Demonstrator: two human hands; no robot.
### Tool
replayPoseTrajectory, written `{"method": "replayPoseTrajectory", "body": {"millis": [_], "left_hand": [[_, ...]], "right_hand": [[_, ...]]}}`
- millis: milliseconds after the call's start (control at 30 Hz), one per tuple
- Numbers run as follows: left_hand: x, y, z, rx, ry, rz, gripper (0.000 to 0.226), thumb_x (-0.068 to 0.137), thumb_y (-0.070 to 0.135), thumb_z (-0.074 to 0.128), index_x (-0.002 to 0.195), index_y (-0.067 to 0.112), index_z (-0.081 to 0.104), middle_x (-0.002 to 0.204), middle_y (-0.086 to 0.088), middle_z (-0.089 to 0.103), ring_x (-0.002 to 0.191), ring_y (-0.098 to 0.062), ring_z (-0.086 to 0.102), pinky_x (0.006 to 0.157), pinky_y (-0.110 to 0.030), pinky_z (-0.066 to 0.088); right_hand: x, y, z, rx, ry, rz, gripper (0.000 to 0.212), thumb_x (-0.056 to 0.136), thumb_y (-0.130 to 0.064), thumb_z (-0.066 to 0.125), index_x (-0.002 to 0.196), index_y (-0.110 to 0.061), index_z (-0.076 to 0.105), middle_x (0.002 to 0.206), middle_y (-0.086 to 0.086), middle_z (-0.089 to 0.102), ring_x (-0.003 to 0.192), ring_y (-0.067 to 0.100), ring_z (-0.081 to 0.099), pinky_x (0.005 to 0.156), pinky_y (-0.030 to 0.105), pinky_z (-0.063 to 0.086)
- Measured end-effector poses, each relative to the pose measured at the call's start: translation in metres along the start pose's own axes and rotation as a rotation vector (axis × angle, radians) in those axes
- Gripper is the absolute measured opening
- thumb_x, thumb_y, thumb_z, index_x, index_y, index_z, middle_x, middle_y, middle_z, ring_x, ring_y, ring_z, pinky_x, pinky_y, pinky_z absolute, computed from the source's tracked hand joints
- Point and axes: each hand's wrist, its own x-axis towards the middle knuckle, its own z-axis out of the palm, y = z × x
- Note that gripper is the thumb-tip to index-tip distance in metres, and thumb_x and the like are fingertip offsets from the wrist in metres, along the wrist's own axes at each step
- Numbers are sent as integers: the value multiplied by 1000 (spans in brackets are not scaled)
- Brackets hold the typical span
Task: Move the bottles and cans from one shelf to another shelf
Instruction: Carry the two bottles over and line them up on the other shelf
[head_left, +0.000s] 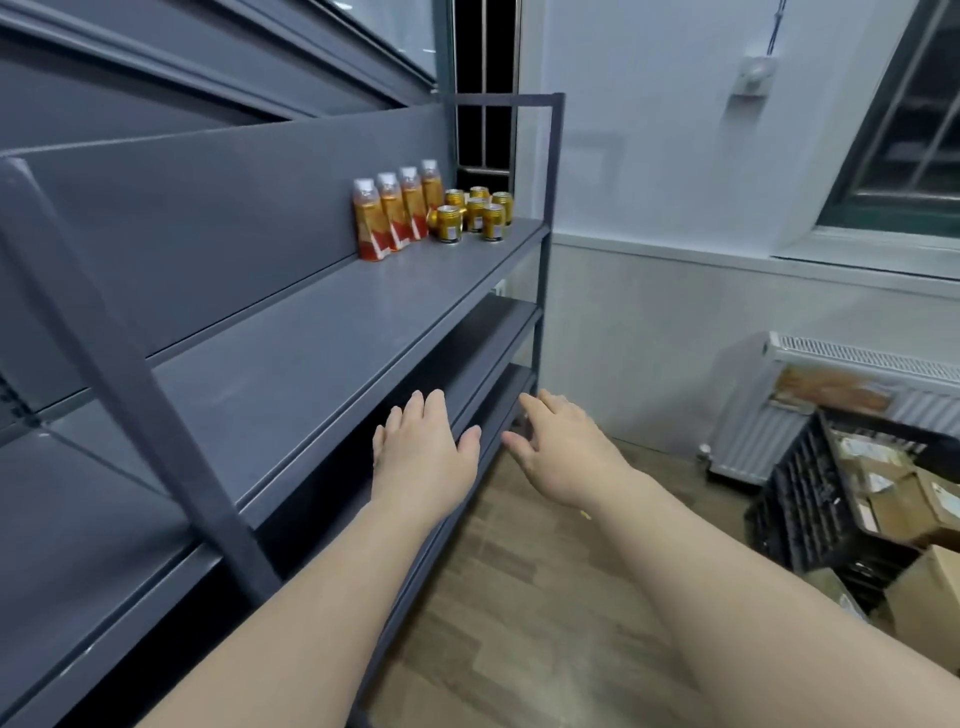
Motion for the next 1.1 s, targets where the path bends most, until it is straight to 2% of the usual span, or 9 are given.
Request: {"method": "replayPoseTrajectory", "body": {"millis": [133, 233, 367, 567, 767, 1000, 1100], "left_hand": [[50, -2, 7, -11, 17, 21, 59, 100, 48, 42, 146, 13, 35, 145, -4, 45, 133, -26, 40, 114, -46, 30], [83, -3, 15, 30, 5, 36, 60, 101, 50, 40, 148, 14, 33, 151, -6, 41, 138, -27, 37, 116, -47, 28], [121, -1, 24, 30, -14, 39, 58, 101, 49, 40, 146, 14, 35, 155, -9, 37, 144, -31, 32, 118, -50, 25], [183, 12, 44, 67, -8, 8, 53, 100, 49, 39, 140, 13, 40, 151, -10, 42, 137, -31, 38, 114, -50, 30], [241, 43, 61, 92, 22, -64, 57, 100, 49, 40, 143, 11, 39, 152, -12, 40, 137, -33, 37, 114, -51, 29], [295, 69, 69, 117, 57, -174, 52, 100, 50, 41, 135, 12, 43, 144, -12, 47, 133, -35, 41, 112, -53, 33], [314, 72, 70, 129, 69, -208, 56, 101, 49, 41, 142, 11, 40, 152, -11, 40, 138, -33, 37, 115, -52, 29]], "right_hand": [[45, 2, -11, 6, 14, 34, 64, 104, -49, 37, 158, -17, 21, 164, 12, 21, 151, 30, 16, 122, 44, 17], [72, 3, -17, 26, 23, 39, 64, 105, -47, 36, 158, -16, 19, 165, 11, 17, 153, 28, 10, 123, 42, 13], [109, 14, -20, 7, 14, 29, 64, 105, -47, 36, 158, -15, 20, 164, 11, 22, 152, 28, 13, 121, 40, 15], [171, 48, -23, 26, 2, 13, 64, 105, -47, 36, 158, -15, 20, 164, 10, 21, 152, 28, 13, 122, 40, 14], [239, 91, -37, 51, -15, -53, 65, 105, -48, 36, 159, -17, 19, 165, 12, 17, 153, 27, 11, 124, 41, 13], [303, 121, -62, 56, -33, -156, 63, 105, -46, 37, 158, -15, 21, 164, 12, 19, 151, 30, 14, 122, 40, 15], [329, 125, -65, 62, -47, -198, 64, 105, -47, 37, 158, -15, 20, 164, 13, 19, 152, 30, 12, 123, 41, 14]]}}
